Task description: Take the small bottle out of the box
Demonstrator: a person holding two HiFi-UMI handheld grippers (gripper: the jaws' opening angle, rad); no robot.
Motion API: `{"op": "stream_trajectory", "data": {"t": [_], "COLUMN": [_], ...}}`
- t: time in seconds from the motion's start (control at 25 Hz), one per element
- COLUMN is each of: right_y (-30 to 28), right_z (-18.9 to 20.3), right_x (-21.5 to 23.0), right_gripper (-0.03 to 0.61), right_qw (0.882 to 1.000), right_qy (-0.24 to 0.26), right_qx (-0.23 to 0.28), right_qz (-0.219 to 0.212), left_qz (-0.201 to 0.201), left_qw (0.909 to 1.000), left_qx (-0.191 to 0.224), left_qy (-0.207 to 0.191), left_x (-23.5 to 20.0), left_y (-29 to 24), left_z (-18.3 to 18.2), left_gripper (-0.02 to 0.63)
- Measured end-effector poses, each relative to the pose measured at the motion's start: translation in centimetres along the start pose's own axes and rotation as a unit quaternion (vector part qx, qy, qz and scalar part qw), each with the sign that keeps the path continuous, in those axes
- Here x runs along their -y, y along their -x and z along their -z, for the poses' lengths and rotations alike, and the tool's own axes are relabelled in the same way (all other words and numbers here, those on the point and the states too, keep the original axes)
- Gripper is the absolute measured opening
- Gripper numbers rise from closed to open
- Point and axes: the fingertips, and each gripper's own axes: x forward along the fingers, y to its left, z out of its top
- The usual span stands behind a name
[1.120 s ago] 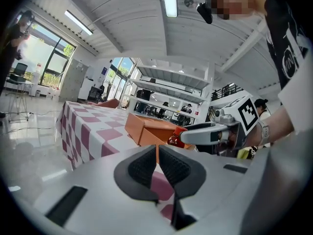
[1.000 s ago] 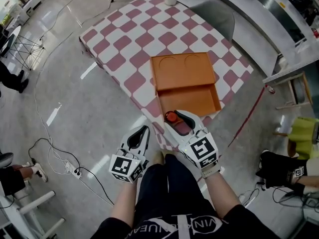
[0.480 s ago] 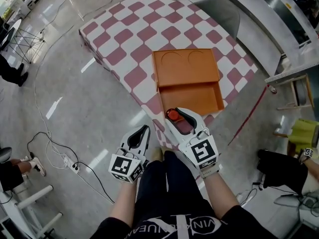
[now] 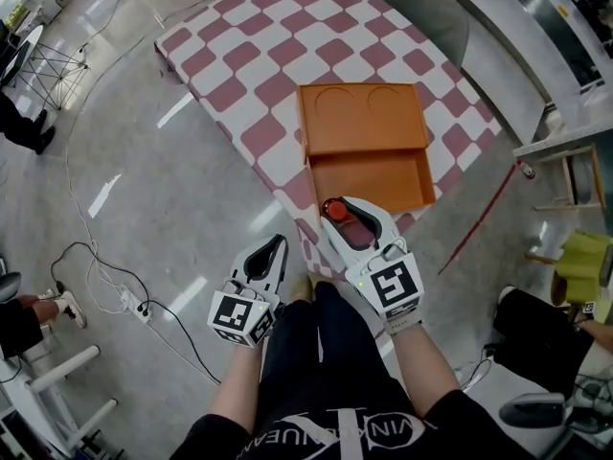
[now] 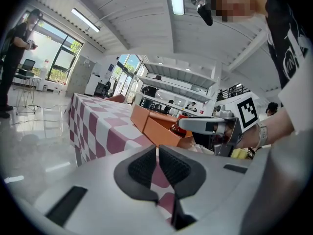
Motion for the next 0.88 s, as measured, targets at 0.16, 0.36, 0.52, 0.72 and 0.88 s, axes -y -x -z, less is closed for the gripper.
{"op": "stream_trajectory", "data": {"t": [0.16, 0.36, 0.52, 0.72, 0.88], "right_y": [0.3, 0.7, 1.3, 1.9, 2.6], "right_z": [0.0, -0.6, -1.2, -1.9, -2.6], "right_x": [0.2, 0.7, 1.3, 1.9, 2.6], "right_gripper": [0.144, 0.144, 0.144, 0.144, 0.144], "right_qw": [1.0, 1.0, 0.999, 0.999, 0.998], "right_qy": [-0.006, -0.015, -0.024, -0.035, -0.045], "right_qx": [-0.002, 0.003, 0.01, 0.018, 0.022], "right_qz": [0.009, 0.013, 0.021, 0.027, 0.035], "left_qz": [-0.001, -0.004, -0.002, 0.004, 0.01], "left_qw": [1.0, 1.0, 0.9999, 0.9997, 0.9994], "left_qx": [0.001, 0.007, 0.013, 0.021, 0.027], "left_qy": [-0.001, -0.004, -0.006, -0.013, -0.019], "left_x": [0.1, -0.1, 0.1, 0.7, 1.2], "left_y": [0.3, 0.5, 0.5, 0.4, 0.1], "left_z": [-0.2, -0.9, -1.7, -2.7, -3.8], "left_gripper": [0.021, 0.021, 0.021, 0.021, 0.021]}}
